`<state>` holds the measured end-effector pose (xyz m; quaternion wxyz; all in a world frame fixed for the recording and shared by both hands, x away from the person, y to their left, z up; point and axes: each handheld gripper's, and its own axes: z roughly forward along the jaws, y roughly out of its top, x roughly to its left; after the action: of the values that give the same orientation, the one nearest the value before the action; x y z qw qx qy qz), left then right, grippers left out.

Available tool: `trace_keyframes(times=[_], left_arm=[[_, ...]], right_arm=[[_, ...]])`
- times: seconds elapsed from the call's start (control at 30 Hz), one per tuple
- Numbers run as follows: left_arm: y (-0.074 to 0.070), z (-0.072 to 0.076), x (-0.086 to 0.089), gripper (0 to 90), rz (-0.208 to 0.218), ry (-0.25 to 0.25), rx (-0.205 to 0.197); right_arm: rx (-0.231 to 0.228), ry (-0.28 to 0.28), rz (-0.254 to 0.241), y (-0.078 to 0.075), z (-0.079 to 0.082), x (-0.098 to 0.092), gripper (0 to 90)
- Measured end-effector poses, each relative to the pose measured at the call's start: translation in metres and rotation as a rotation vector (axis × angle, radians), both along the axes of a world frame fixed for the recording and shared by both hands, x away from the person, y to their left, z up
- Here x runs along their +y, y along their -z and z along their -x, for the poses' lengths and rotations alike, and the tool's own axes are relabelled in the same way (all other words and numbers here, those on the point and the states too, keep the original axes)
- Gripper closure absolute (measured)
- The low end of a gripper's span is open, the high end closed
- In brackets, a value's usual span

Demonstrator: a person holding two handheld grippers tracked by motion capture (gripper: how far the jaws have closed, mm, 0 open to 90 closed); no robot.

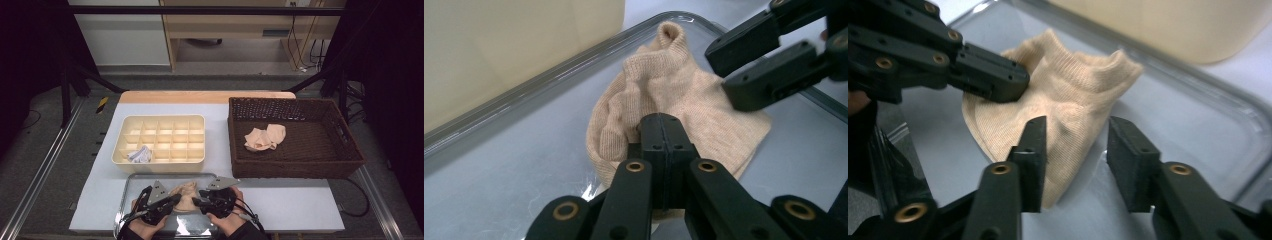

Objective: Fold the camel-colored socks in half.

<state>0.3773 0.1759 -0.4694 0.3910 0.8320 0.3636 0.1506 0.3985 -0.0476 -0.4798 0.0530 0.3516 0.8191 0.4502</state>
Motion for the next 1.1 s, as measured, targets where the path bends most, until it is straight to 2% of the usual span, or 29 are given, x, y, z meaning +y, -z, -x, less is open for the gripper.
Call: trace_keyframes(times=[0.1,0.13,0.2,0.23,0.3,0.47,0.5,0.53,0.57,0.63,0.7,0.83,0.93,1.0,1.1], left_arm=[[0.001,-0.002,0.001,89.0,0.009,0.0,0.007],[0.001,-0.002,0.001,89.0,0.013,-0.002,0.012],[0.0,-0.002,0.001,89.0,0.013,-0.003,0.013],[0.0,-0.003,0.0,89.0,0.01,-0.005,0.012],[0.0,-0.004,-0.002,89.0,0.01,-0.006,0.014],[0.0,-0.007,-0.018,88.1,0.023,0.017,0.009],[0.0,-0.008,-0.026,87.1,0.023,0.025,0.002],[0.001,-0.008,-0.029,87.1,0.028,0.026,0.003],[0.003,-0.011,-0.038,87.1,0.044,0.026,0.004],[0.005,-0.012,-0.041,87.5,0.046,0.018,-0.006],[0.005,-0.013,-0.042,87.6,0.05,0.016,-0.008],[-0.003,-0.013,-0.038,82.8,0.09,0.031,-0.009],[-0.007,-0.013,-0.039,82.4,0.096,0.037,-0.016],[-0.008,-0.013,-0.043,82.8,0.095,0.052,-0.021],[-0.001,-0.014,-0.052,84.4,0.033,0.051,-0.02]], right_arm=[[0.025,-0.002,0.018,0.003,0.0,0.004,60.1],[0.04,-0.015,0.004,0.006,0.0,0.006,69.8],[0.051,-0.016,-0.004,0.006,-0.001,0.006,73.1],[0.055,-0.024,-0.018,0.005,-0.001,0.004,83.3],[0.071,-0.023,-0.031,0.003,-0.002,0.0,83.9],[0.063,0.007,-0.038,-0.004,-0.006,-0.014,84.0],[0.053,0.031,-0.017,-0.007,-0.007,-0.022,83.9],[0.053,0.031,-0.017,-0.007,-0.007,-0.022,83.9],[0.037,0.047,0.018,-0.006,-0.007,-0.026,83.8],[0.024,0.066,0.052,-0.003,-0.006,-0.029,83.3],[0.028,0.071,0.049,-0.003,-0.006,-0.03,82.8],[0.013,0.075,0.017,-0.006,-0.005,-0.036,75.1],[0.009,0.081,0.004,-0.007,-0.004,-0.041,73.3],[0.012,0.083,0.003,-0.007,-0.004,-0.042,72.7],[0.02,0.083,0.022,-0.001,-0.005,-0.041,72.2]])
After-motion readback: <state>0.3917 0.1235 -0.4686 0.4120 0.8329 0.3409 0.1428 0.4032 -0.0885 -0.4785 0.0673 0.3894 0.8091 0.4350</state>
